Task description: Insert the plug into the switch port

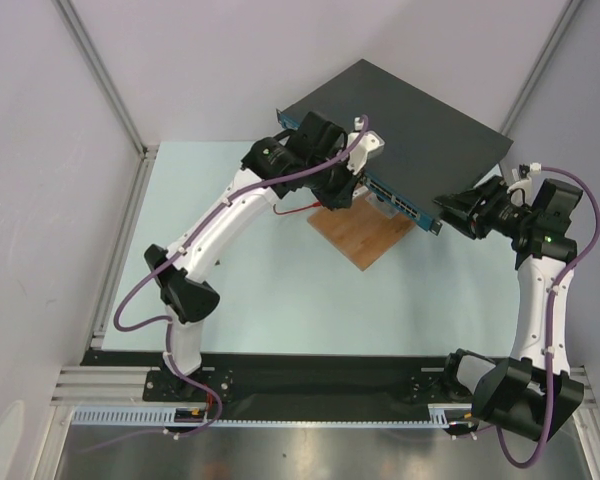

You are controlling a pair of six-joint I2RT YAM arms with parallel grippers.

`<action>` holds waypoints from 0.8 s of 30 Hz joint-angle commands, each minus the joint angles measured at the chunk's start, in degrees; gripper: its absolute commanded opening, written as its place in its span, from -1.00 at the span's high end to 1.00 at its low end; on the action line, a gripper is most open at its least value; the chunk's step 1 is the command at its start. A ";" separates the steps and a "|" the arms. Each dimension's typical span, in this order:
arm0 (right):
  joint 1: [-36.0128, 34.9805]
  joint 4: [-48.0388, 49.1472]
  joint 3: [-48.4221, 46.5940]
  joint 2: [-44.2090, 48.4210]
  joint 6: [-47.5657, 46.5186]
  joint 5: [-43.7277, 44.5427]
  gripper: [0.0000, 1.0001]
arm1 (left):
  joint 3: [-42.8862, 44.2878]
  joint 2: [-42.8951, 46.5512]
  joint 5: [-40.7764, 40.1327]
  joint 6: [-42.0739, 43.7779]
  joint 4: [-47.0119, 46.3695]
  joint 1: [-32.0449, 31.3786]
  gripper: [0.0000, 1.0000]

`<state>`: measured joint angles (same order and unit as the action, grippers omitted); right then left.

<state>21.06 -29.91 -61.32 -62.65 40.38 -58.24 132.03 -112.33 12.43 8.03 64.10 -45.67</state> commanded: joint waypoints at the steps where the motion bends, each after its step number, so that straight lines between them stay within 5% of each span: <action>1: -2.60 1.61 -1.08 1.13 -10.41 1.64 1.00 | 3.59 -0.08 1.20 0.58 0.24 0.76 0.99; 24: -5.94 -2.26 -0.82 2.27 -16.21 3.74 1.00 | 6.93 -2.89 1.72 -0.21 -0.55 0.67 0.99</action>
<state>19.25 -31.46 -61.76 -61.49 37.65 -55.40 135.81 -115.15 12.97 7.99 64.47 -45.08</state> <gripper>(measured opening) 0.535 0.202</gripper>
